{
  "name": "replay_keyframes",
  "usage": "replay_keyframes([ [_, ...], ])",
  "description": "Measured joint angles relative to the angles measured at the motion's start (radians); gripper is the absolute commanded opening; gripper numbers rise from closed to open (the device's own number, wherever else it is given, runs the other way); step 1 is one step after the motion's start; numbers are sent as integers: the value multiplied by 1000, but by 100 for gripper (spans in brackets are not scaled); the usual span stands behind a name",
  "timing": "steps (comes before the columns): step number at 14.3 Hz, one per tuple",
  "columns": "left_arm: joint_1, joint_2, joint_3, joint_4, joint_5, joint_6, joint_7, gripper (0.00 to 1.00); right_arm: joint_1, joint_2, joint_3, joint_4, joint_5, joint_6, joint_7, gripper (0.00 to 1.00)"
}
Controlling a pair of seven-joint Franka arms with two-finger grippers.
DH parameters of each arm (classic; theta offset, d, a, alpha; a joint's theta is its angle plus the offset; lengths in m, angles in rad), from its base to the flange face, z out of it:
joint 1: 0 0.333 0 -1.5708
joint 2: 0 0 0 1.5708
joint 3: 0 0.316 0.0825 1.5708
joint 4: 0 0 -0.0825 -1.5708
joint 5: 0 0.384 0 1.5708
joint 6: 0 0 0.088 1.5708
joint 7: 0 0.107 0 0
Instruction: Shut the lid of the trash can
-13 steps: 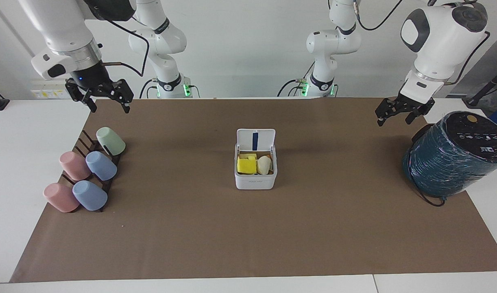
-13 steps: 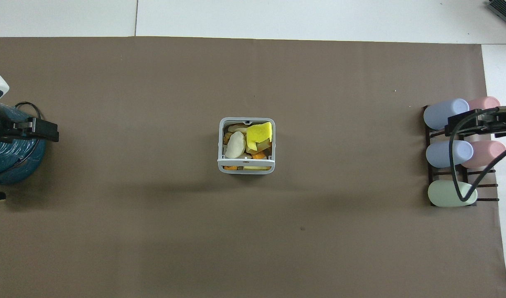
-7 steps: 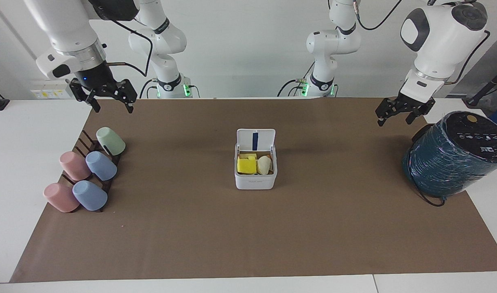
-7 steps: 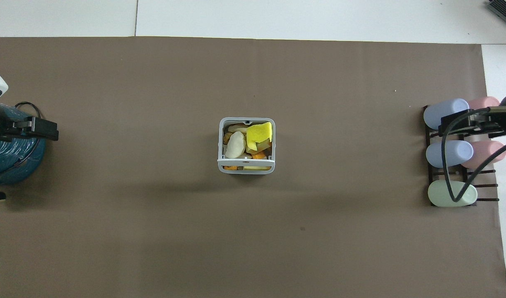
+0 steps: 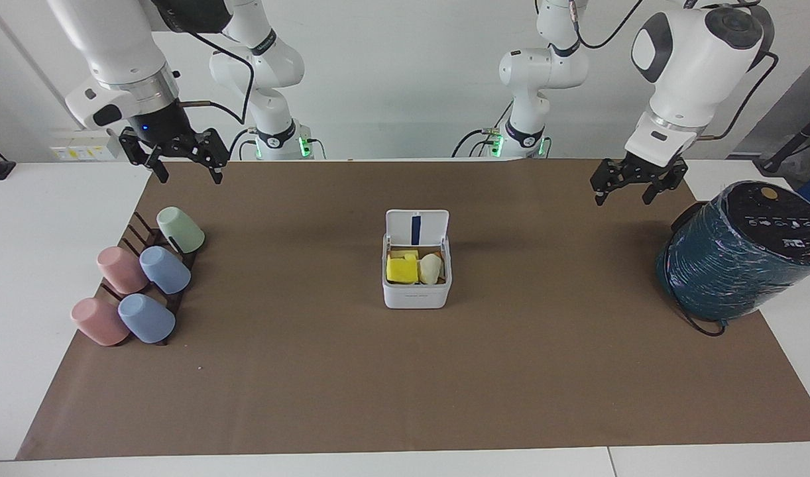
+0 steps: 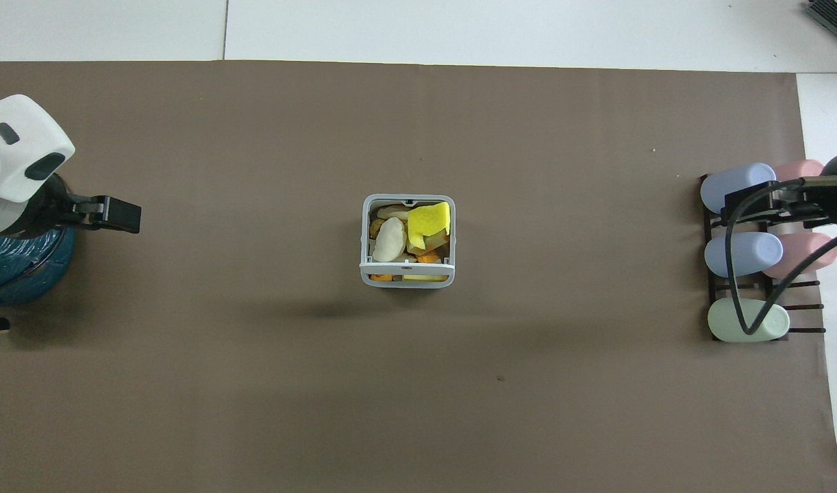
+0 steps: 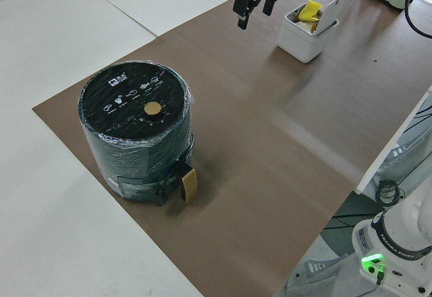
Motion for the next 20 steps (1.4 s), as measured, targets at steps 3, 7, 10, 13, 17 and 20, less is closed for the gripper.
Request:
replay_keyframes([
  [3, -80, -15, -2, -51, 0, 51, -46, 47, 0, 0, 0, 0, 0, 0, 0, 100],
  [7, -223, -61, -7, -162, 0, 136, -211, 0, 0, 0, 0, 0, 0, 0, 0, 100],
  [10, -319, -77, -7, -232, 0, 227, -260, 0, 0, 0, 0, 0, 0, -1, 0, 100],
  [13, -430, -73, -9, -279, 0, 290, -375, 0, 0, 0, 0, 0, 0, -1, 0, 100],
  [17, -523, -66, -9, -287, 0, 365, -516, 0, 0, 0, 0, -1, 0, -1, 0, 100],
  [20, -571, -48, -9, -289, 0, 434, -595, 0, 0, 0, 0, -2, 0, -1, 0, 100],
])
